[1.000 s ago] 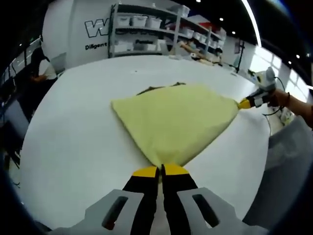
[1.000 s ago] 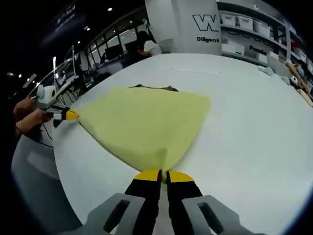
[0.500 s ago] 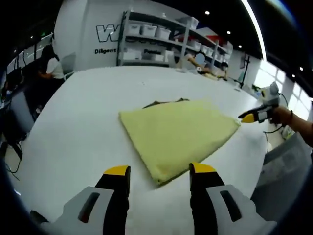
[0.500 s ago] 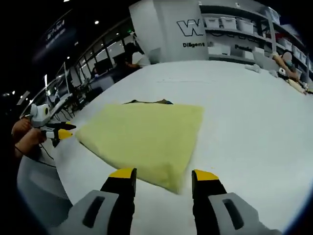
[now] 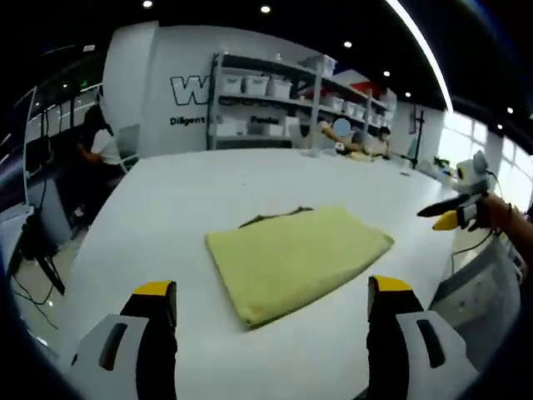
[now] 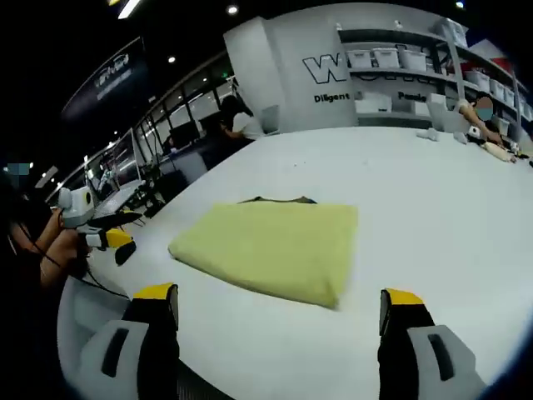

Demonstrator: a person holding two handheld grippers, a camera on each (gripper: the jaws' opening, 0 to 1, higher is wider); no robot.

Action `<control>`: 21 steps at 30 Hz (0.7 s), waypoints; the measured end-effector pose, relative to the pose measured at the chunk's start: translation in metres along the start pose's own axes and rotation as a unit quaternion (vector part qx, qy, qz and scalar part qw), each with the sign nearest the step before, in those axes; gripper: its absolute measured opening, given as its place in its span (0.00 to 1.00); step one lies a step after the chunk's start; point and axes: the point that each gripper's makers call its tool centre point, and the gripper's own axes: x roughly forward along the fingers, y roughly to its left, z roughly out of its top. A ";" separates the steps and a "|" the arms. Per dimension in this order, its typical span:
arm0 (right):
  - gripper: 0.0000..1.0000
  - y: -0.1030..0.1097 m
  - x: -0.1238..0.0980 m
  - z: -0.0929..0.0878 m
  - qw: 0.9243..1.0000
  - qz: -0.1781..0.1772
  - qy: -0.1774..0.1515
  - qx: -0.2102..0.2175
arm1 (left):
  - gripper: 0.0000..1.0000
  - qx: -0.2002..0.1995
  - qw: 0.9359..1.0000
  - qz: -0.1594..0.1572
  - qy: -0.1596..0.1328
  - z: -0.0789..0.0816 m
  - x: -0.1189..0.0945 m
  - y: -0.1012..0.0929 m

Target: Fold the garment on the visible template until the final outline fits inside the template.

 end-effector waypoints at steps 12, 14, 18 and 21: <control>0.99 0.012 -0.024 -0.013 1.000 -0.012 -0.006 -0.018 | 0.99 -0.011 1.000 0.002 -0.010 -0.009 -0.013 -0.016; 0.99 0.013 -0.024 -0.017 1.000 -0.008 0.000 -0.010 | 0.99 -0.013 1.000 0.005 -0.008 -0.012 -0.012 -0.015; 0.99 0.017 -0.020 -0.024 1.000 -0.006 0.010 -0.020 | 0.99 -0.015 1.000 -0.001 0.011 -0.023 -0.014 -0.017; 0.99 0.019 -0.018 -0.028 0.998 -0.005 0.023 -0.064 | 0.99 -0.016 1.000 -0.001 0.012 -0.025 -0.015 -0.017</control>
